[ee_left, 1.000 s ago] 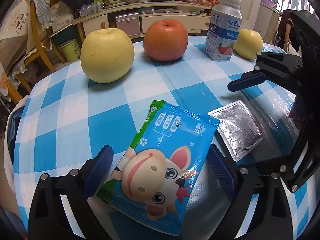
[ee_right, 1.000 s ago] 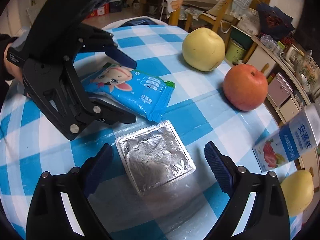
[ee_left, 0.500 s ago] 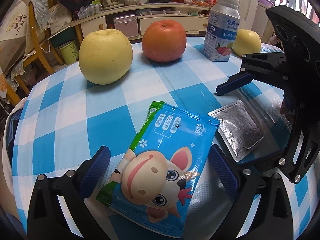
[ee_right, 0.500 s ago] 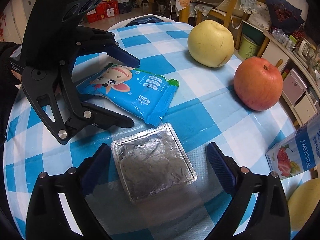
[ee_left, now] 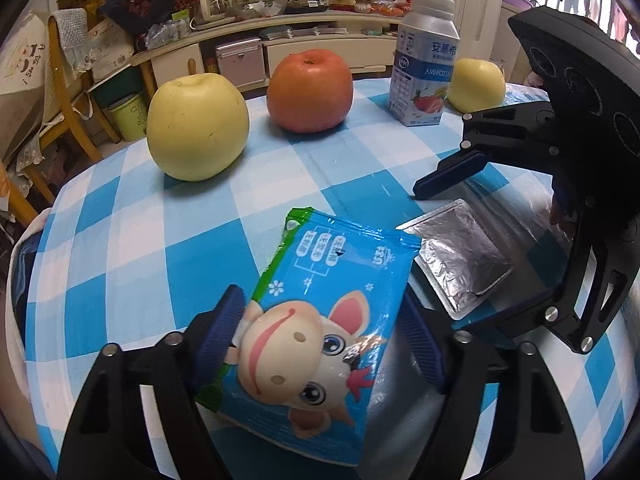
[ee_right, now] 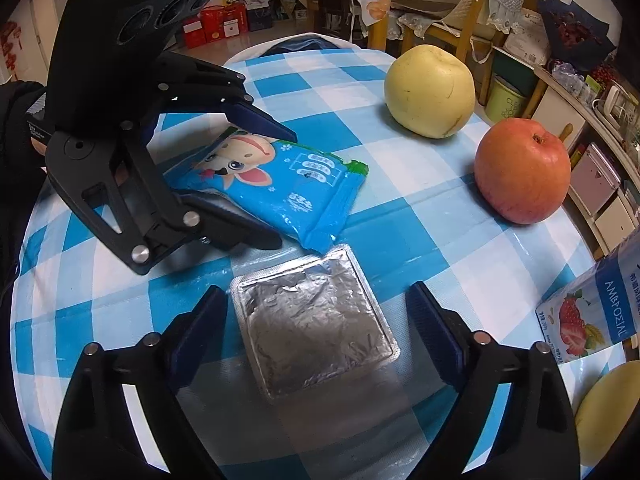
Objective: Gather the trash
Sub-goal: 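Grasp the blue cartoon snack packet with the left tool while the right grasps the foil tray, then carry the blue packet with the left tool while the right tool carries the foil tray to the bucket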
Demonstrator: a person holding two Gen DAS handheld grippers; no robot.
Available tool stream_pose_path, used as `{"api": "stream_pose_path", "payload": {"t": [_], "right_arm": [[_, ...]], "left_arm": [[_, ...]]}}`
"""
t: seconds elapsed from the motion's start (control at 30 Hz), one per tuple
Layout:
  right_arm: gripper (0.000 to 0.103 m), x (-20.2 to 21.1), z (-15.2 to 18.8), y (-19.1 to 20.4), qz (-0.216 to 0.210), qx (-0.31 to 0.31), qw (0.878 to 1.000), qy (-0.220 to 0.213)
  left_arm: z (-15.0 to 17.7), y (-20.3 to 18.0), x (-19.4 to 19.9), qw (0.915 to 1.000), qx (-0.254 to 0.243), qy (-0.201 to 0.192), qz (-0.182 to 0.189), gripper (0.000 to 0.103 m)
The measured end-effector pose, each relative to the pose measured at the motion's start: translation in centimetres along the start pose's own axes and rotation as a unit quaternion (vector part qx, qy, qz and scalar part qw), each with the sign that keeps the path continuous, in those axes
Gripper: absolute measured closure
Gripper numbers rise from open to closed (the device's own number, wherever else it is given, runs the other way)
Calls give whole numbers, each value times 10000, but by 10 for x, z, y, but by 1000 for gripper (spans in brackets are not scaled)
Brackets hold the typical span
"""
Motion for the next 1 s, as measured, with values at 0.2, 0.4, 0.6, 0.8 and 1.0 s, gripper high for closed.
{"api": "stream_pose_path", "payload": {"t": [0.2, 0.4, 0.6, 0.8, 1.0], "right_arm": [[36, 4, -1, 1, 0, 8, 10000, 64], [36, 5, 1, 3, 11, -96, 10000, 5], [37, 7, 4, 6, 105, -174, 9998, -18], [37, 10, 7, 11, 203, -268, 9994, -25], [37, 24, 4, 12, 386, -415, 9983, -168]], "left_arm": [[-1, -5, 2, 9999, -164, 4, 49, 49], [1, -5, 5, 9999, -156, -45, -11, 53], [3, -6, 8, 9998, -104, -92, -129, 54], [4, -6, 17, 9994, -26, -210, -256, 55], [1, -12, 33, 9987, -31, -382, -338, 55]]}}
Point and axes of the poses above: each gripper's, at about its wrist camera, not at the fingertips, and x roughly against the way its jaws point, y to its left, z to its underside, the point moved 8 cm from there along -x, roughly the way its jaws point, and after that the axes turned 2 degrees about z, right-handed, at the moved point
